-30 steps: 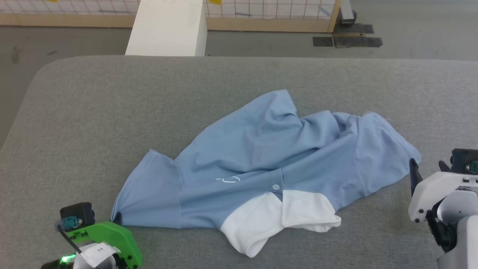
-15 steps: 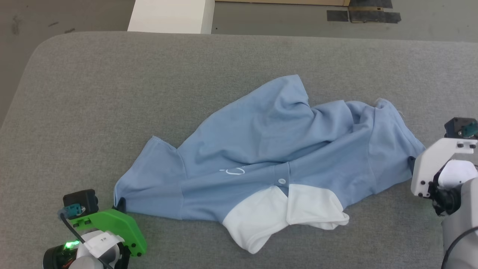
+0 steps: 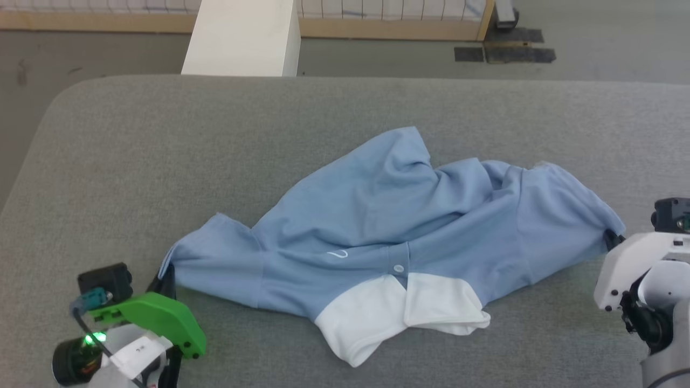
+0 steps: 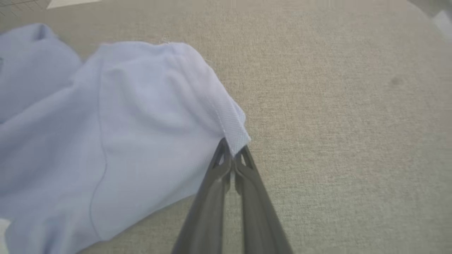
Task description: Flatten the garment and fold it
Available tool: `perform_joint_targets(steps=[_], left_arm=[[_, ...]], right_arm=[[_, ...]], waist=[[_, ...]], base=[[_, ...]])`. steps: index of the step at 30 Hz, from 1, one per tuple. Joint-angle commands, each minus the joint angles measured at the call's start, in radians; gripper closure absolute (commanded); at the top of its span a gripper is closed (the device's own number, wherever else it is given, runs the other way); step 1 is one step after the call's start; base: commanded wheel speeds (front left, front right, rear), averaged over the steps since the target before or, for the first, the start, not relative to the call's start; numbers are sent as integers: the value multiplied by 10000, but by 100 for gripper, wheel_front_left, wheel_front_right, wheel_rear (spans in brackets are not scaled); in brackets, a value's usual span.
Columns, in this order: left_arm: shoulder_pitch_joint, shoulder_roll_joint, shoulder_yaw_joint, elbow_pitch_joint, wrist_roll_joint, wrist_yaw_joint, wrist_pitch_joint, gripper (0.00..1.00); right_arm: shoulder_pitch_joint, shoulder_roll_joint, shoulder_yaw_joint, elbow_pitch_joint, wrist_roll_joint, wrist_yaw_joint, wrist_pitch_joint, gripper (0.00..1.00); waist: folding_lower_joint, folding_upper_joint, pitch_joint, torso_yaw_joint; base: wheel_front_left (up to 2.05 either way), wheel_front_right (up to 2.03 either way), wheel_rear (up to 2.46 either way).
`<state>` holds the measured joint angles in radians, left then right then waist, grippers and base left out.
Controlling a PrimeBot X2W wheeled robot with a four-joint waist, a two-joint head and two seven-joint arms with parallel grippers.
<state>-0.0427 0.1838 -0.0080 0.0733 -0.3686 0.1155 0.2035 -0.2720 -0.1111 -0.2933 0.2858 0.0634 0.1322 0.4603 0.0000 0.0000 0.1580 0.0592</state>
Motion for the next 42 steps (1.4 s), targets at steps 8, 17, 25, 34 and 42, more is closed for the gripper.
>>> perform_joint_targets(steps=[8, 17, 25, 34, 42], left_arm=[[-1016, 398, 137, -2220, -1571, -1171, 817, 100], [-4513, 600, 224, -3152, -2698, -1128, 2367, 100], [-9010, 616, 421, -770, -2112, -529, 1675, 100], [-13137, 479, 1085, 1694, -1404, 187, -1137, 100], [-15250, 459, 1346, 2775, -1610, -116, -2610, 100]], right_arm=[[618, -677, 387, -2842, 284, -15, 212, 100], [-2216, -2712, 1570, -4199, 604, -15, 1809, 100], [-6753, -3592, 3196, -2395, 414, -15, 1758, 100], [-11211, -3250, 4097, -185, -663, -15, -378, 100], [-13401, -2689, 3867, 956, -1735, -15, -2186, 100]], waist=[[0, 0, -629, -479], [0, 0, 131, -768], [0, 0, 2006, -1071], [0, 0, 3610, -1543], [0, 0, 4222, -1648]], base=[[0, 0, 0], [0, 0, 0], [0, 0, 0], [0, 0, 0], [0, 0, 0]])
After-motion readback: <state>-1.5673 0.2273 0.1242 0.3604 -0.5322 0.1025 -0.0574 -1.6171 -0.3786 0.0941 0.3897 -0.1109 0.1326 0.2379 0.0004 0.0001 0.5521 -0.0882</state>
